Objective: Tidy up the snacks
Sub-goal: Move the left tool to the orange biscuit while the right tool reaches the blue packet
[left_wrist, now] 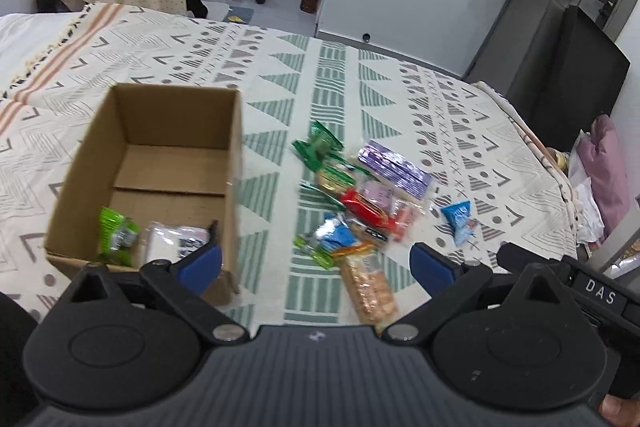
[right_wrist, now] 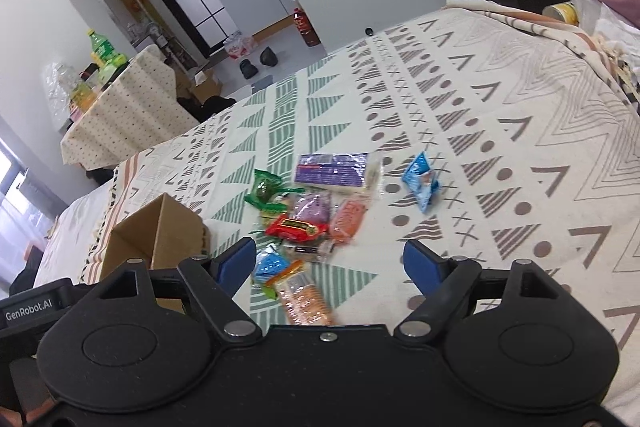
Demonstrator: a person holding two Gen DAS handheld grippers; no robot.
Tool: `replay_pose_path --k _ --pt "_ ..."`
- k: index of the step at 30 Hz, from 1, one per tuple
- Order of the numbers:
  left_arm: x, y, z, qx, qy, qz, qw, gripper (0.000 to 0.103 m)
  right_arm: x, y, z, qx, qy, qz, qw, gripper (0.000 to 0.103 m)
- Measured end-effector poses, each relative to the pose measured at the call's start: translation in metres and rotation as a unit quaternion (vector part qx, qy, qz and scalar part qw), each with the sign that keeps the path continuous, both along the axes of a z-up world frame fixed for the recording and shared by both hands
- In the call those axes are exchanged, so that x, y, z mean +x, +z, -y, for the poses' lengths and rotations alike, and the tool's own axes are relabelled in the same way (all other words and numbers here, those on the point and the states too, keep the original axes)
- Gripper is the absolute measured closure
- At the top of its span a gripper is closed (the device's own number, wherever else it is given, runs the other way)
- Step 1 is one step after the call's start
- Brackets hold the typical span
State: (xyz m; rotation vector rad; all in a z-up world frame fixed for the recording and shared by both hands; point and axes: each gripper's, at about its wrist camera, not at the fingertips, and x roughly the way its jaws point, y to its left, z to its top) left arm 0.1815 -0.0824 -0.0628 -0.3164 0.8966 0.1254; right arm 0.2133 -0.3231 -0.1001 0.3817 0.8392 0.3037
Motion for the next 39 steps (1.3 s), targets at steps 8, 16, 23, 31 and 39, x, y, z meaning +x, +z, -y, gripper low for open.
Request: replay_pose_path --k 8,16,23,31,39 --pt "0.014 -0.023 0.025 -0.018 0.0 -0.017 0.9997 0.013 0.011 -0.015 0.019 0.021 -0.018 -0.017 0.999 0.033" --pt "0.031 -0.049 0.039 -0.037 0.017 -0.044 0.9982 0.023 0.02 -0.026 0.027 0.033 -0.022 -0.026 0.999 0.039" --pt "0.045 -0.075 0.05 -0.048 0.033 -0.07 0.9958 0.03 0.034 -0.035 0.034 0.029 -0.032 -0.032 0.999 0.04" --pt "0.062 -0.103 0.058 -0.048 0.052 -0.095 0.9929 0.034 0.056 -0.046 0.036 0.006 -0.035 -0.037 0.999 0.042" --pt "0.076 -0.128 0.063 -0.019 0.074 -0.121 0.9897 0.059 0.08 -0.064 0.032 -0.002 -0.029 -0.057 0.998 0.045"
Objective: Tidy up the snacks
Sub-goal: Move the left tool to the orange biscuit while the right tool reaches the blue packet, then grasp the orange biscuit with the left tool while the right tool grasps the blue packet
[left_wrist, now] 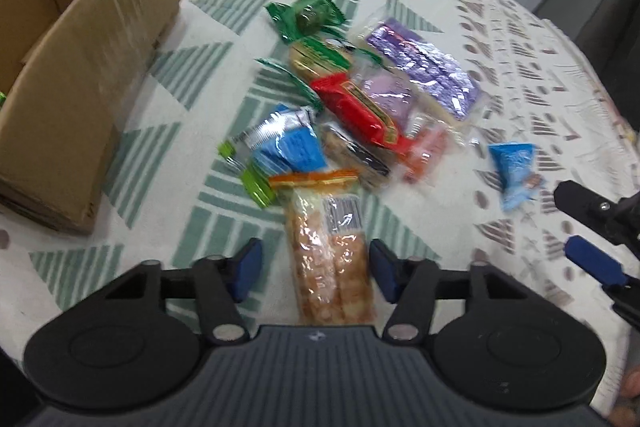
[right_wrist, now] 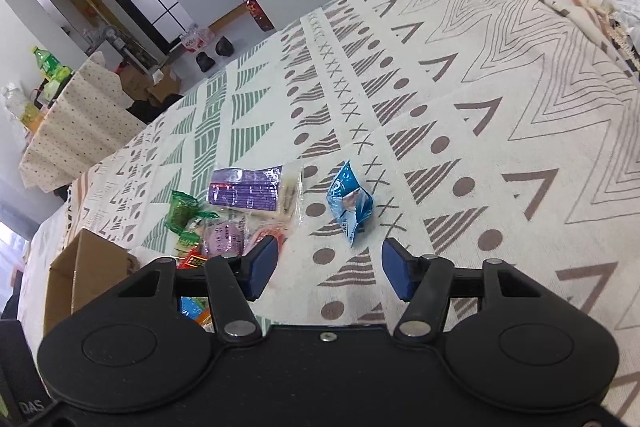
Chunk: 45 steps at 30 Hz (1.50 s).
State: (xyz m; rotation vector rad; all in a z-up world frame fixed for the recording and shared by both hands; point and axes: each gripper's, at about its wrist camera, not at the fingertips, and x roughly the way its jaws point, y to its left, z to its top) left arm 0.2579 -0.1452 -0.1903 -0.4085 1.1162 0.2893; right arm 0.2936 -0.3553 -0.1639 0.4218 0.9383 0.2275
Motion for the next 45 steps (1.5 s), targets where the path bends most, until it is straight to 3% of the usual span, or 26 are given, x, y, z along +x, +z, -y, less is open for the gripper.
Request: replay_pose_path --k 2,9,23,27,30,45 --pt "0.003 0.001 -0.003 0.005 0.017 0.002 0.9998 0.069 0.003 -0.005 -0.004 -0.007 0.006 -0.005 1.0 0.046" --pt "0.01 0.019 -0.012 -0.013 0.038 0.026 0.9988 0.069 0.02 -0.013 -0.008 -0.019 0.009 -0.008 1.0 0.046" --pt "0.021 0.049 -0.027 -0.02 0.035 0.072 0.9966 0.069 0.05 -0.023 -0.013 -0.041 0.006 0.002 0.999 0.048" --pt "0.021 0.051 -0.035 -0.02 0.036 0.073 0.9965 0.069 0.058 -0.027 -0.018 -0.05 0.013 0.001 0.999 0.058" --pt "0.021 0.053 -0.041 -0.016 0.036 0.074 0.9965 0.069 0.061 -0.032 -0.02 -0.05 0.018 -0.014 0.998 0.076" --pt "0.008 0.088 -0.055 -0.011 0.025 0.112 0.9933 0.069 0.035 0.015 -0.035 -0.018 0.051 0.048 0.997 0.082"
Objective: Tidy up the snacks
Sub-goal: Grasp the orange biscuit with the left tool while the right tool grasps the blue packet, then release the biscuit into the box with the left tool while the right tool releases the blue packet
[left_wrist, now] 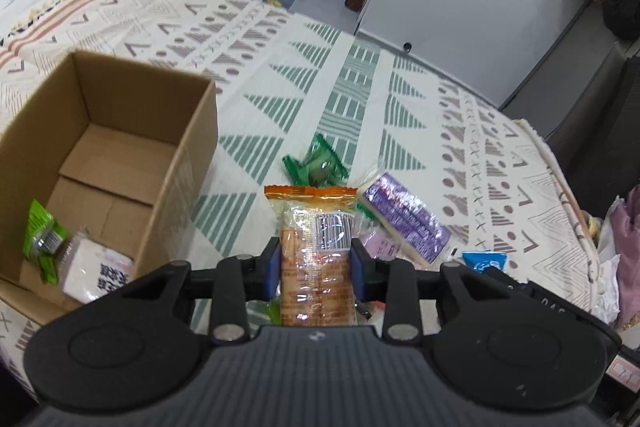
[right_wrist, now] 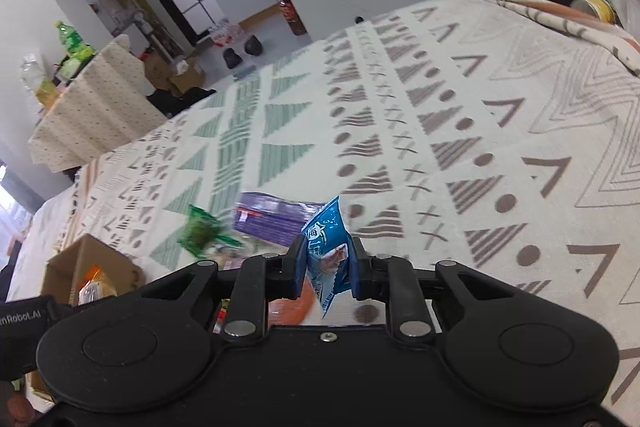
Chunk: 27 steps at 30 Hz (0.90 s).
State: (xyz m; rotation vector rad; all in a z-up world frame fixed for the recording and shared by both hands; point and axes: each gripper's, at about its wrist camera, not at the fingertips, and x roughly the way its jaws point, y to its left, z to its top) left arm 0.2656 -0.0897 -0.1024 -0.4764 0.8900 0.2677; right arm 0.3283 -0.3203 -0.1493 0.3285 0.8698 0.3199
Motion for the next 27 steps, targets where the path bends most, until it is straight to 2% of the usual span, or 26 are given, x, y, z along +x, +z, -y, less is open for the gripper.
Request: replay_pose_path --k 6,17,27 --pt "-0.011 0.022 -0.012 0.003 0.001 0.023 0.9997 0.069 -0.011 0.017 -0.019 0.011 0.02 0.021 1.0 0.082" --pt "-0.033 0.046 -0.046 0.0 0.021 0.037 0.9991 0.069 -0.034 0.047 -0.055 0.021 0.057 0.057 0.997 0.083" --pt "-0.047 0.055 -0.088 -0.001 0.048 0.035 0.9982 0.069 -0.05 0.062 -0.088 0.016 0.09 0.076 0.993 0.083"
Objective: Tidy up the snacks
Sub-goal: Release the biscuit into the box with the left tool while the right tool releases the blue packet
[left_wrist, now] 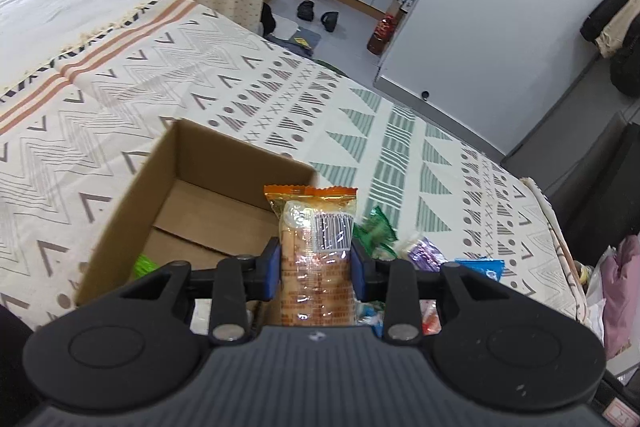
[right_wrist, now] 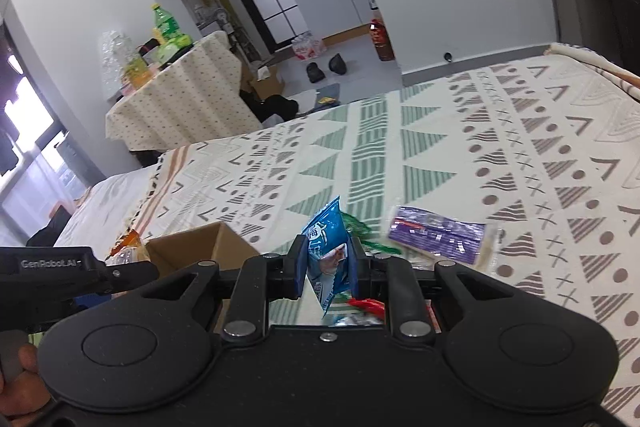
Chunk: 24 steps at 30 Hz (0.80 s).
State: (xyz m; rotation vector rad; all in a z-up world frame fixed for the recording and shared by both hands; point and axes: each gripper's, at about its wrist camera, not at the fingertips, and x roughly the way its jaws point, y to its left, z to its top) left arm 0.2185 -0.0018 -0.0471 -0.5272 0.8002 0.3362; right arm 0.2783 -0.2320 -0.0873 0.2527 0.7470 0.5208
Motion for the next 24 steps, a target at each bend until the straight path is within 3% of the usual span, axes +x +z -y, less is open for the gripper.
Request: replay_pose_path --k 20,24 --pt "-0.014 -0.022 -0.079 -0.029 0.046 -0.017 0.9984 0.069 -0.026 0.01 -0.089 -0.02 0.077 0.015 0.997 0.083" --pt "-0.015 -0.028 -0.088 -0.032 0.047 -0.024 0.9981 0.065 -0.028 0.008 -0.099 -0.021 0.085 0.012 0.996 0.083"
